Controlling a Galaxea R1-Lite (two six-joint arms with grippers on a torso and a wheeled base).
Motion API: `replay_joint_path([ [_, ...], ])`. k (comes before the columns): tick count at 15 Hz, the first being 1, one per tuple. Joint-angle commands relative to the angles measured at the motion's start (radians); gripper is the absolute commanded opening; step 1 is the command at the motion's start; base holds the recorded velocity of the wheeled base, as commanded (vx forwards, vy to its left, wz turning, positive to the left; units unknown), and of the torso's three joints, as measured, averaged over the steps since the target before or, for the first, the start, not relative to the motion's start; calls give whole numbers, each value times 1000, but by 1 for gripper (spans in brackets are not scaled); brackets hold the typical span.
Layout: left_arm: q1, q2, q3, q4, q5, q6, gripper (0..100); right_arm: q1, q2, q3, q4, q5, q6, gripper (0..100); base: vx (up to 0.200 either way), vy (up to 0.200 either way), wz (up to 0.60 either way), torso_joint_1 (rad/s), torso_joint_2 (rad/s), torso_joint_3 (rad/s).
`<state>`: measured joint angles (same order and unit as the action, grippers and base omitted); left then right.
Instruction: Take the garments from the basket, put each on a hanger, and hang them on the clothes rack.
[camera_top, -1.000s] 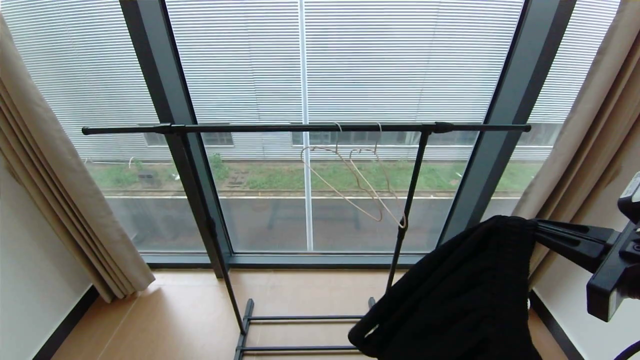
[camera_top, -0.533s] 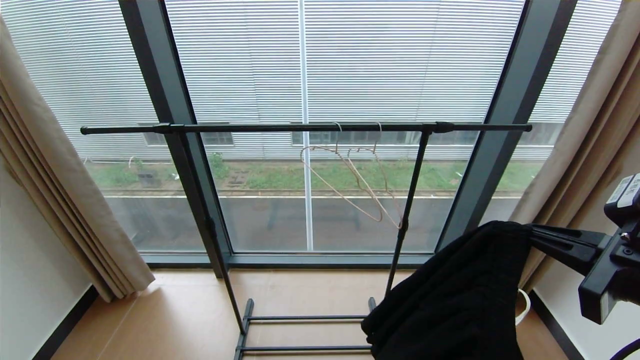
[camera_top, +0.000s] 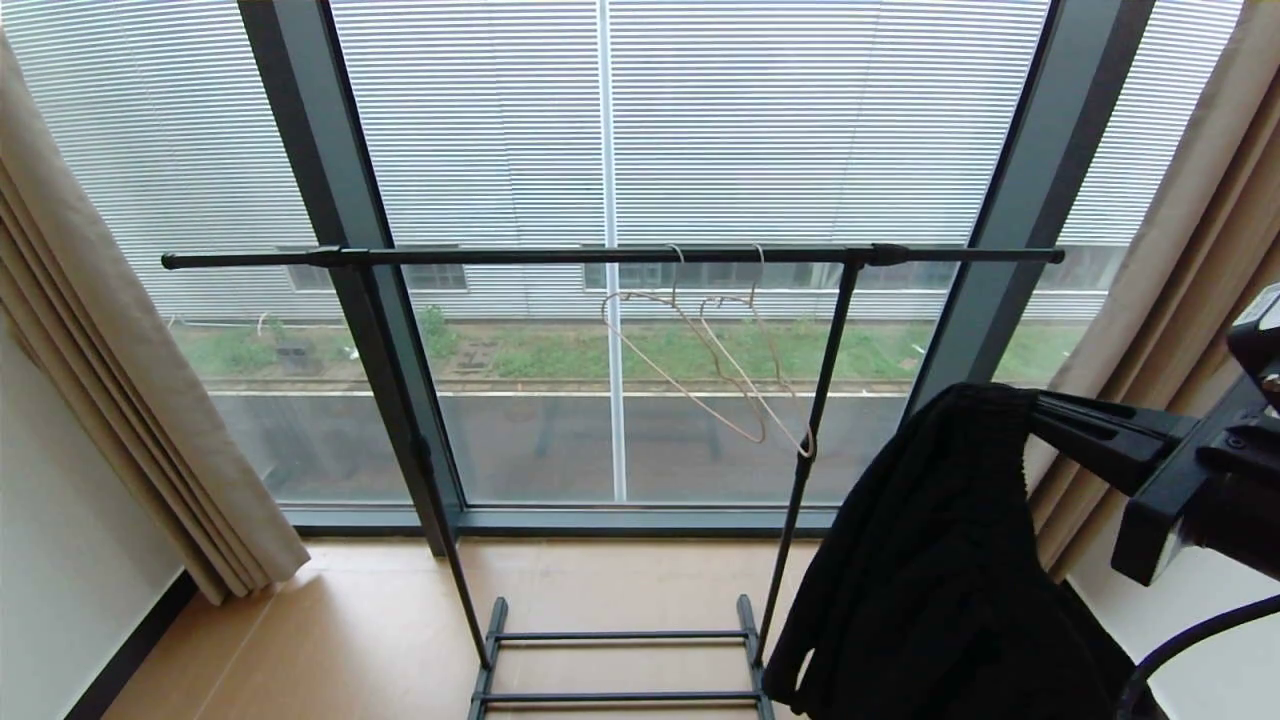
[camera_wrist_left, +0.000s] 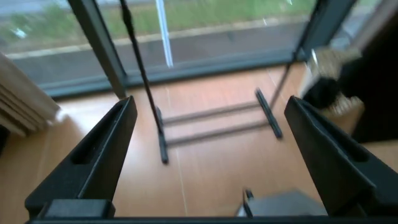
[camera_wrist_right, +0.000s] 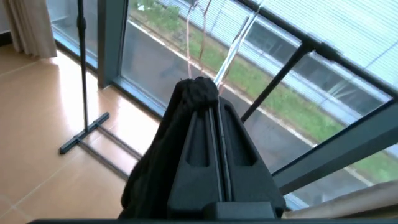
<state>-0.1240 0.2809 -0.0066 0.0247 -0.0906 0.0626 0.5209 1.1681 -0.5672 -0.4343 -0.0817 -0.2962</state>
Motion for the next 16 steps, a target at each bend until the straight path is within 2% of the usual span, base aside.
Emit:
replay_joint_path([
  [1,-92,221,0,-2,-6,2,100,5,59,3,-11,-1,12,0,0,0,0,0,0,0],
  [3,-138,265,-23,-25,-41,-18,100,24,107,-5,-14,-4,20,0,0,0,0,0,0,0],
  [5,-147,336,-98,-28,-147,-84,100,42,153,-33,-15,-3,46,0,0,0,0,0,0,0],
  [6,-147,391,-130,-28,-179,-90,100,62,171,-45,-15,-4,86,0,0,0,0,0,0,0],
  [9,-169,629,-191,-94,-196,-93,100,136,223,-111,-8,-36,273,0,0,0,0,0,0,0],
  [12,-235,813,-196,-246,-195,-135,100,156,344,-218,-3,-93,321,0,0,0,0,0,0,0],
  [13,-272,848,-197,-289,-195,-162,100,194,398,-257,-9,-153,339,0,0,0,0,0,0,0],
  [14,-296,870,-199,-328,-193,-196,100,245,449,-299,-14,-251,367,0,0,0,0,0,0,0],
  [15,-302,883,-204,-341,-193,-208,100,261,473,-324,-14,-302,377,0,0,0,0,0,0,0],
  [16,-312,929,-233,-356,-189,-214,100,289,536,-393,-14,-412,391,0,0,0,0,0,0,0],
])
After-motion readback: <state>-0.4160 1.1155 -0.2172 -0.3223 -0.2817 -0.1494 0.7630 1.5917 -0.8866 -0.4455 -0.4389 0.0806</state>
